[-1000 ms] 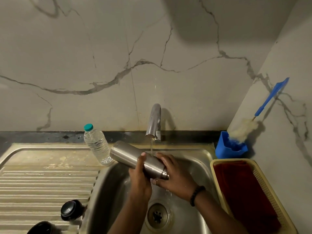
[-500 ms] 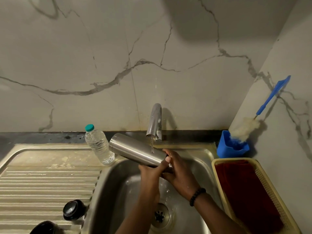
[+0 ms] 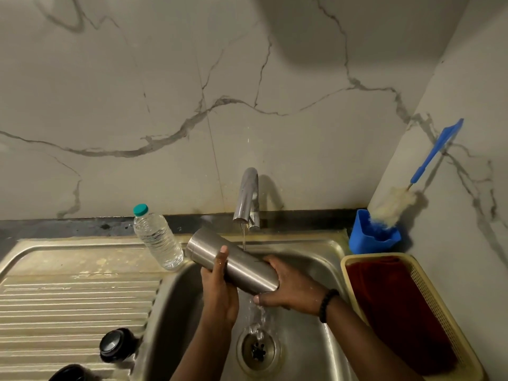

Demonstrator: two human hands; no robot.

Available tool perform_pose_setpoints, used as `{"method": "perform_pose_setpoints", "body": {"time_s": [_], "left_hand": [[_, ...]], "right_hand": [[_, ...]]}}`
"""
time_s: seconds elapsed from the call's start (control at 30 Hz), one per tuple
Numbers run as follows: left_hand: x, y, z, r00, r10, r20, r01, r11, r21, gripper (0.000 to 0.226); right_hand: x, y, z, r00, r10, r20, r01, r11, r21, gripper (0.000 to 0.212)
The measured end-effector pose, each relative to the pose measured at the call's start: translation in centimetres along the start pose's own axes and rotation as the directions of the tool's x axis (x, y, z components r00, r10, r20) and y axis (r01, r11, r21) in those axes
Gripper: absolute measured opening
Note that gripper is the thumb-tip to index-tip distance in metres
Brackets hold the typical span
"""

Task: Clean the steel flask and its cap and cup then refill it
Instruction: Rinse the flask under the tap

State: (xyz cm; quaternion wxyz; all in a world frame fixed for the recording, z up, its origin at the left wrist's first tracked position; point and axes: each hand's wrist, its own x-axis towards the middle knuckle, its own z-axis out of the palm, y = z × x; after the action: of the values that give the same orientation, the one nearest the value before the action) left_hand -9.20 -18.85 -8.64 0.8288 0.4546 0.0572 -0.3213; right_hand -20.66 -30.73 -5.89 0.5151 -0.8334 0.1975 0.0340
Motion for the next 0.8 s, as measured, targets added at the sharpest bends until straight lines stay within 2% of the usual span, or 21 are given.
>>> {"method": "perform_pose_setpoints", "body": {"time_s": [0.07,0.13,0.2,0.3,0.4,0.5,0.6,0.67,0.77,0.8], "left_hand": [[-1.1,-1.2,1.0,1.000,-0.021,-0.016,0.023,0.991,0.131,0.070],[-2.4,-2.6,1.9,0.999,-0.040,-0.010,0.041,0.965,0.260,0.065],[-2.3,-2.4,2.3,1.000,-0.018,-0.018,0.023,0.948,0.319,0.074],[0.5,0.7,1.6,0.996,0.056,-0.070,-0.037,0.967,0.253,0.095],[2.5,3.1,0.6,0.988,0.084,-0.132,-0.062,0.985,0.162,0.116],[1.1,1.7,0.7,0.989,0.013,-0.146,0.007,0.990,0.139,0.101],[-1.9,-2.5,1.9,0.995,-0.085,-0.041,0.092,0.976,0.199,0.081],[-2.8,-4.0,2.3,0.994,-0.107,-0.002,0.104,0.963,0.250,0.079],[-1.2,-2.5,2.0,0.994,-0.078,-0.071,0.088,0.984,0.156,0.078],[-0.4,-1.6,1.8,0.995,-0.072,-0.075,0.081,0.988,0.129,0.080]], "right_hand": [[0.3,0.2,1.0,0.992,-0.037,-0.120,0.038,0.999,0.011,0.071],[0.6,0.9,2.3,0.962,-0.079,-0.263,0.072,0.997,-0.035,0.074],[0.5,1.5,3.2,0.928,-0.103,-0.358,0.080,0.994,-0.078,0.074],[-0.1,3.0,3.5,0.887,-0.155,-0.435,0.053,0.970,-0.239,0.077],[-0.5,4.4,3.8,0.857,-0.221,-0.465,0.032,0.924,-0.380,0.083],[-0.2,4.6,4.6,0.828,-0.262,-0.495,0.022,0.898,-0.439,0.087],[0.2,4.3,4.8,0.788,-0.319,-0.527,0.038,0.879,-0.476,0.083],[0.3,4.3,4.6,0.766,-0.354,-0.536,0.041,0.859,-0.510,0.082],[-0.4,4.8,4.4,0.790,-0.305,-0.532,-0.006,0.864,-0.504,0.089],[-0.7,4.8,4.3,0.823,-0.258,-0.506,0.001,0.891,-0.453,0.090]]}}
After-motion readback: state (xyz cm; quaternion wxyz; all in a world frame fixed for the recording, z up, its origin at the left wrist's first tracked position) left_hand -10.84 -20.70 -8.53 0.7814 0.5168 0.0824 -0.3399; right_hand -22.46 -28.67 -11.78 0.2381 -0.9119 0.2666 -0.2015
